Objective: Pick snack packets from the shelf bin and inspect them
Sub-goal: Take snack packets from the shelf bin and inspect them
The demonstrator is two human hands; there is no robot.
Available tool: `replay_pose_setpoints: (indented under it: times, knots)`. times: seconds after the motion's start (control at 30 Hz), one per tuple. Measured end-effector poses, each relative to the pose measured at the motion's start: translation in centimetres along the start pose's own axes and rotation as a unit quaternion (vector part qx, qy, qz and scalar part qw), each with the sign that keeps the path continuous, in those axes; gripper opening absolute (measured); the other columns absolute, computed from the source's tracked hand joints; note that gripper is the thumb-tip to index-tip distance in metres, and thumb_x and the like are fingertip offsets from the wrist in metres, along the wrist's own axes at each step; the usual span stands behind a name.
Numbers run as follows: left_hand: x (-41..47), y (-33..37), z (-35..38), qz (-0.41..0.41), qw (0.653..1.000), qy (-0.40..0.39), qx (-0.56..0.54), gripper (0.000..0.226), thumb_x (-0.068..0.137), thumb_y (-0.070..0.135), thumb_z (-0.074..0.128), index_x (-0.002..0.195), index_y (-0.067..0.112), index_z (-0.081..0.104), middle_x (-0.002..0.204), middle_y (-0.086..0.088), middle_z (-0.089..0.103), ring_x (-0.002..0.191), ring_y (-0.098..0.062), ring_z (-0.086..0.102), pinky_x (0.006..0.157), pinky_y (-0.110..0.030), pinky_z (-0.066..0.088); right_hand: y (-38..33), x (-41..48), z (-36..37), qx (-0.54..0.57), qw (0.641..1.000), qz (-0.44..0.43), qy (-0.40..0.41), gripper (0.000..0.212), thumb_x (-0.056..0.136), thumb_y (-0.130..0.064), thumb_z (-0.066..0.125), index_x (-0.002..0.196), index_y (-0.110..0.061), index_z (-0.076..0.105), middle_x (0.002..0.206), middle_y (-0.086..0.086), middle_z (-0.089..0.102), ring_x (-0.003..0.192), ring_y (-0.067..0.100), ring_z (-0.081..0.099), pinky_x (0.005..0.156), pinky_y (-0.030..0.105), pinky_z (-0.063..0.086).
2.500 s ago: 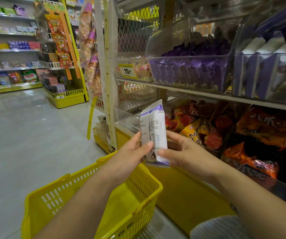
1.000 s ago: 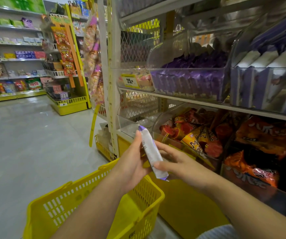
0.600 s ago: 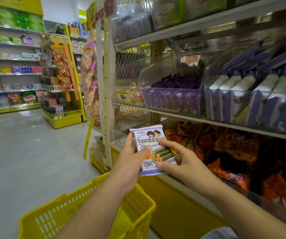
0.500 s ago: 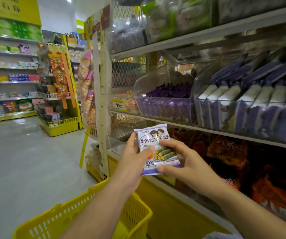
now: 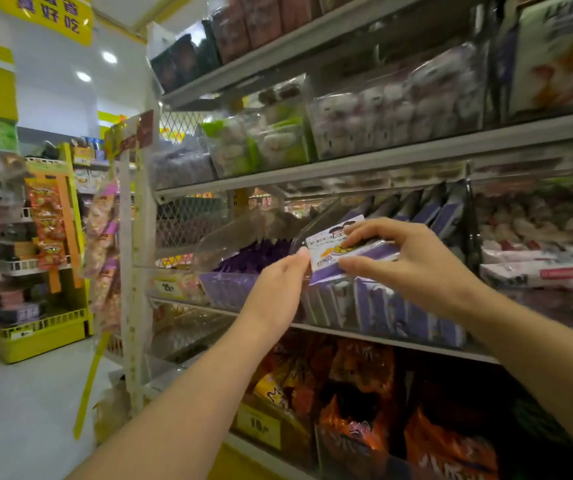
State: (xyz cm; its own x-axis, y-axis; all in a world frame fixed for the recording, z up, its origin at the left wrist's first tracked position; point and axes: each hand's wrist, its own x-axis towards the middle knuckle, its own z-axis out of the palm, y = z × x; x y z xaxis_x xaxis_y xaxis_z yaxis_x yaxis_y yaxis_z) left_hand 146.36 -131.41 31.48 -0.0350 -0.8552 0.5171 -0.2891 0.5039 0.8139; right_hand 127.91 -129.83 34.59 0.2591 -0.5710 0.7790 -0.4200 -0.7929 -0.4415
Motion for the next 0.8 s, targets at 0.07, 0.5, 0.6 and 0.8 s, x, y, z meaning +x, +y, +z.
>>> replay_pose_setpoints:
  times: [0.07,0.5,0.6,0.8]
  knots:
    - [0.7,-0.3,0.7,0.035,0.996,-0.003,0.085,0.037,0.102,0.032,0.037,0.095,0.040,0.073,0.094,0.018,0.072,0.097,0.004,0.063,0.076,-0.012,0.041,-0.1,1.6,-2.2,-0.032,0.999,0.021,-0.012,0.022,0.070,-0.044,0.074,0.081,-0.025,0.073,0.084,-0.007,0.073,0.079,0.006,0.067,0.077,0.030,0.054]
    - [4.3,-3.0,2.4,0.130,0.912,-0.095,0.378,0.045,0.091,0.020,0.049,0.129,0.043,0.053,0.114,0.020,0.059,0.118,-0.009,0.049,0.119,-0.049,-0.001,1.7,9.7,-5.2,-0.166,0.960,0.103,-0.201,0.029,0.080,-0.045,0.069,0.074,-0.016,0.071,0.049,-0.005,0.059,0.047,0.008,0.059,0.049,0.023,0.048]
    - [4.8,-3.4,1.7,0.139,0.897,-0.093,0.409,0.039,0.093,0.021,0.051,0.126,0.041,0.054,0.108,0.020,0.060,0.103,-0.007,0.055,0.119,-0.048,0.002,2.3,11.3,-4.3,-0.197,0.949,0.111,-0.219,0.033,0.079,-0.047,0.068,0.077,-0.014,0.073,0.057,-0.001,0.061,0.050,0.011,0.060,0.052,0.026,0.049]
    - [4.9,-4.0,1.3,0.153,0.888,-0.099,0.421,0.033,0.094,0.022,0.049,0.125,0.034,0.053,0.116,0.016,0.057,0.111,-0.008,0.052,0.120,-0.048,0.006,4.5,12.3,-1.4,-0.286,0.916,0.113,-0.256,0.030,0.075,-0.049,0.070,0.077,-0.019,0.072,0.060,-0.008,0.063,0.055,0.011,0.066,0.051,0.022,0.050]
